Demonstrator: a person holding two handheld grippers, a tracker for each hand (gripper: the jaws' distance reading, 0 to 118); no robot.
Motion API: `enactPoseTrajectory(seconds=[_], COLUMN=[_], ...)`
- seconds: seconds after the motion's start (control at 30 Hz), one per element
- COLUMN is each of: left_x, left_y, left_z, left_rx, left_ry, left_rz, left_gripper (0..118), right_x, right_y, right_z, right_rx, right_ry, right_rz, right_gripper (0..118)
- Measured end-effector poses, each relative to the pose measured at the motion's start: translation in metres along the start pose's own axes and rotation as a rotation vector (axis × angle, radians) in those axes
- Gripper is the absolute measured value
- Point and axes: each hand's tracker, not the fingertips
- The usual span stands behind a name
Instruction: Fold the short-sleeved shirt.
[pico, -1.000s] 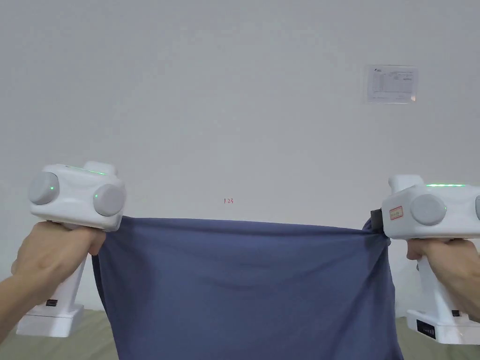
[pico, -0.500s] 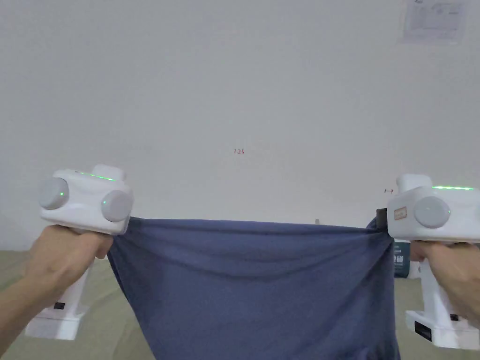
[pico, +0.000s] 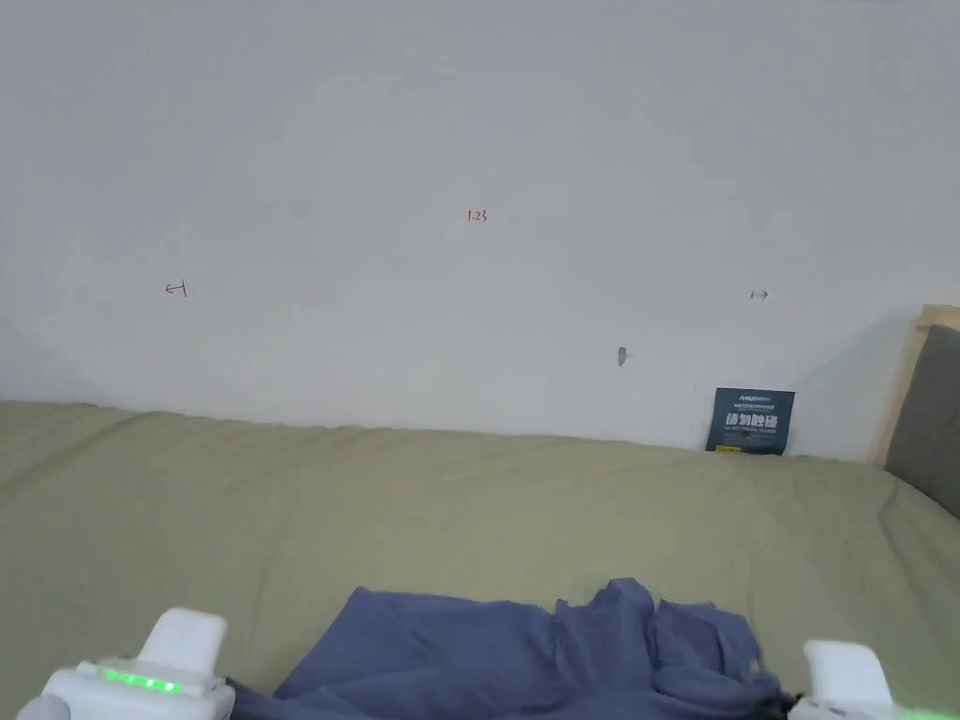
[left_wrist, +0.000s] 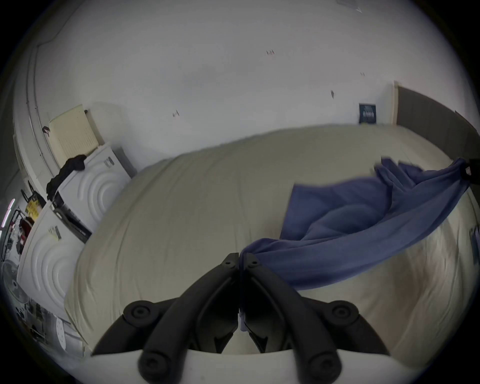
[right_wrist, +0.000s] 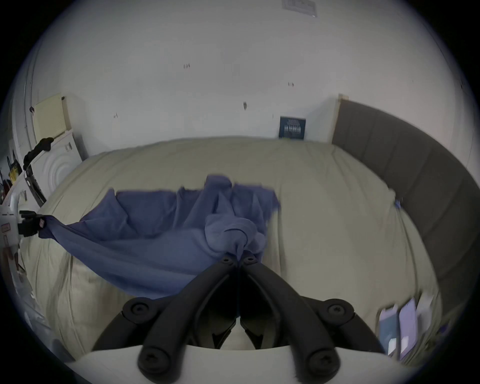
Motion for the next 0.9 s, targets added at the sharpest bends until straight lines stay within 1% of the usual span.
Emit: enactPoseTrajectory(seconds=[0.03,0.07,0.1,0.13,0.2,0.27,0.3,0.33,0.37,0.47,0.53,0.57,0.6,0.77,0.8,0.83,0.87,0.9], left_x=[-0.002,-0.004,-0.006,-0.008,-0.016,-0.025,-0.029,-0.031,-0.034,-0.037,-0.039,-0.040,-0.038,-0.038,-0.038,-0.039,-0.038,-0.039], left_y=[-0.017,-0.033,-0.047,-0.062,-0.091,-0.118,-0.128,-0.140,-0.150,-0.172,-0.180,-0.184,-0.186,-0.191,-0.191,-0.191,-0.192,-0.193], left_z=[0.009,0.017,0.024,0.034,0.049,0.061,0.067,0.072,0.078,0.092,0.096,0.097,0.098,0.103,0.103,0.104,0.105,0.104], left_rx=[-0.011,-0.018,-0.024,-0.031,-0.054,-0.088,-0.092,-0.104,-0.110,-0.128,-0.137,-0.139,-0.141,-0.131,-0.124,-0.118,-0.116,-0.117], left_ry=[-0.009,-0.013,-0.018,-0.009,-0.020,-0.029,-0.037,-0.049,-0.044,-0.062,-0.071,-0.069,-0.071,-0.098,-0.105,-0.107,-0.104,-0.102], left_rz=[0.016,0.026,0.025,0.043,0.069,0.080,0.094,0.103,0.117,0.133,0.134,0.131,0.126,0.147,0.145,0.147,0.144,0.137], left_gripper=[0,0,0,0,0,0,0,0,0,0,0,0,0,0,2,17,72,114], right_x=[0.002,0.003,0.003,0.003,0.004,0.011,0.012,0.012,0.012,0.007,0.007,0.009,0.011,0.004,0.007,0.008,0.011,0.013], right_y=[-0.020,-0.038,-0.054,-0.069,-0.097,-0.125,-0.135,-0.148,-0.157,-0.181,-0.192,-0.197,-0.201,-0.195,-0.195,-0.193,-0.192,-0.192], right_z=[0.009,0.018,0.026,0.037,0.057,0.071,0.077,0.085,0.092,0.108,0.114,0.116,0.116,0.124,0.117,0.118,0.120,0.123], right_rx=[-0.010,-0.042,-0.032,-0.049,-0.045,-0.060,-0.071,-0.066,-0.082,-0.099,-0.100,-0.113,-0.112,-0.129,-0.130,-0.142,-0.153,-0.157], right_ry=[0.010,0.020,0.027,0.024,0.026,0.047,0.042,0.045,0.056,0.051,0.047,0.051,0.057,0.050,0.042,0.001,-0.002,0.009], right_rz=[-0.061,-0.070,-0.098,-0.097,-0.126,-0.144,-0.150,-0.179,-0.182,-0.153,-0.154,-0.175,-0.215,-0.221,-0.232,-0.236,-0.250,-0.271], right_gripper=[2,2,2,2,2,2,2,2,2,2,2,2,2,2,13,39,89,113])
